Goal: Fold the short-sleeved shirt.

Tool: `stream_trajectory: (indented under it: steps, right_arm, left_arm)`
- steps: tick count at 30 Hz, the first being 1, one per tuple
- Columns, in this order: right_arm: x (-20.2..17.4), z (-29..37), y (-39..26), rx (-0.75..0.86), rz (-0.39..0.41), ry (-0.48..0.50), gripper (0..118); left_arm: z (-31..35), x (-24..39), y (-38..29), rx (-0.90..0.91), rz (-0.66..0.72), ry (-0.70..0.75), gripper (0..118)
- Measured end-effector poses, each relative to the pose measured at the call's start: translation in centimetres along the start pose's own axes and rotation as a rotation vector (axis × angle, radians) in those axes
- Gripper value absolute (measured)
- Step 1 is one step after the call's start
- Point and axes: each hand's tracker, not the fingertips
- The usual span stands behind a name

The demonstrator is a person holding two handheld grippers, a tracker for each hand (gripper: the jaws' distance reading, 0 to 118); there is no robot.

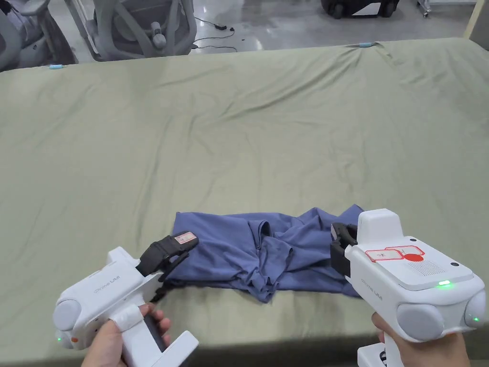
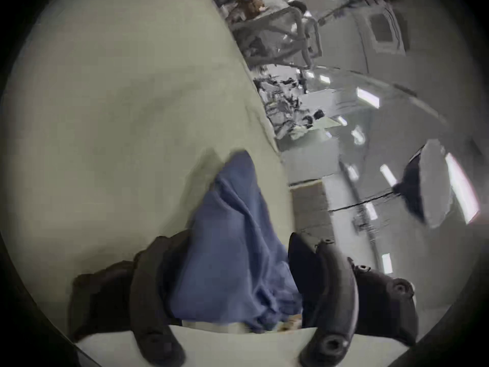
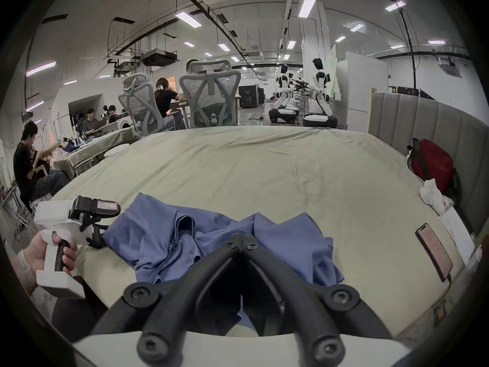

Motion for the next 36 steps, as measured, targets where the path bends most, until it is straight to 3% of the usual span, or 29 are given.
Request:
stream_trajectory:
  steps: [3, 4, 6, 11, 15, 18, 21, 25, 30, 34, 36]
  right_arm:
    - [0.2, 0.0, 0.1, -0.001, 0.003, -0.006, 0]
    - [0.4, 0.1, 0.1, -0.002, 0.005, -0.01, 0]
    - [0.7, 0.2, 0.0, -0.005, 0.006, -0.016, 0]
    - [1.6, 0.4, 0.1, -0.006, -0.001, -0.039, 0]
    - [1.8, 0.3, -0.1, -0.005, -0.01, -0.046, 0]
    - [1.7, 0.2, -0.3, -0.006, -0.012, -0.041, 0]
    - [1.7, 0.2, -0.8, -0.015, -0.016, -0.035, 0]
    - [2.3, 0.7, -1.5, -0.024, -0.01, -0.043, 0]
    - [3.4, 1.5, -2.5, -0.023, -0.009, -0.06, 0]
    - [4.4, 1.8, -3.0, -0.024, -0.031, -0.068, 0]
    - [4.8, 2.1, -2.9, -0.013, -0.036, -0.066, 0]
  left_arm:
    - [-2.6, 0.2, -0.9, 0.036, -0.022, 0.013, 70]
    - [-3.0, 0.4, -1.0, 0.051, -0.018, 0.042, 59]
    - [-3.2, 0.9, -1.0, 0.075, -0.044, 0.171, 16]
    - [0.9, 3.9, 0.0, 0.232, -0.24, 0.217, 15]
    - [4.4, 6.2, 2.2, 0.339, -0.483, 0.465, 15]
    - [4.8, 8.7, 1.0, 0.352, -0.61, 0.473, 15]
    - [2.6, 12.7, -2.8, 0.346, -0.823, 0.477, 15]
    - [-3.9, 16.1, -8.4, 0.19, -1.133, 0.498, 15]
    - [-12.5, 14.7, -16.5, -0.04, -1.568, 0.66, 14]
    - [-14.9, 11.9, -18.5, -0.152, -1.613, 0.716, 15]
    - [-13.9, 12.1, -18.2, -0.121, -1.609, 0.681, 30]
